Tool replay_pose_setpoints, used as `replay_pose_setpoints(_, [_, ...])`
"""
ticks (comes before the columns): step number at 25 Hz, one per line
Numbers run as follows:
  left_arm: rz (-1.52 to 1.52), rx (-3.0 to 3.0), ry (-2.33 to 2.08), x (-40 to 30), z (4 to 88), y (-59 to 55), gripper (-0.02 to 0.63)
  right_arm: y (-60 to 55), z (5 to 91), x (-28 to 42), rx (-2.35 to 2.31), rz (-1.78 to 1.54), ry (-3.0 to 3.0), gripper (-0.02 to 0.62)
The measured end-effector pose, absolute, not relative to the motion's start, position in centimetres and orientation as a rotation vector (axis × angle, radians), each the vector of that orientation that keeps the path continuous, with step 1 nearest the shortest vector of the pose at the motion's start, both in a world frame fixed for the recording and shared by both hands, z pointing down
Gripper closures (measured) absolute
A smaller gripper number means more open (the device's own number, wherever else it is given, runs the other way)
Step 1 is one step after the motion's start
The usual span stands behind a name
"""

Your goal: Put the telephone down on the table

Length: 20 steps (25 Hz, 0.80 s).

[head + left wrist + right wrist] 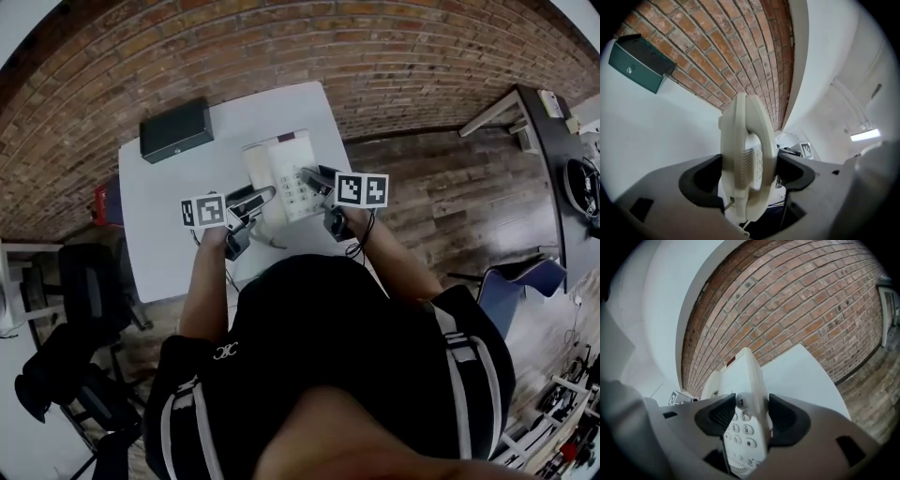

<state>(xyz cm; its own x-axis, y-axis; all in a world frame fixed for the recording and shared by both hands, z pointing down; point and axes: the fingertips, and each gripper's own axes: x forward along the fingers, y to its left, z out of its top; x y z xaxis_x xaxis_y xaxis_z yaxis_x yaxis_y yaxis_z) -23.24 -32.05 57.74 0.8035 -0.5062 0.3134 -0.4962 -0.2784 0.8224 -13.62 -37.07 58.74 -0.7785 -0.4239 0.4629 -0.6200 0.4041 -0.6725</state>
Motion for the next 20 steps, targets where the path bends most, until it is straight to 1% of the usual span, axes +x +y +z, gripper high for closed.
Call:
replay_pose_setpoints(12, [0.033, 1.793, -0.656, -21.8, 65.3, -33.0, 0.238, -37.5, 66.2, -11.8, 1.014, 1.399, -2.269, 0.397])
replay_pose_setpoints(20, [0.078, 1.722, -0.615, -21.1, 68.7, -32.6, 0.238, -36.6, 69.8, -11.1, 1.022, 1.475, -2.183, 0.399])
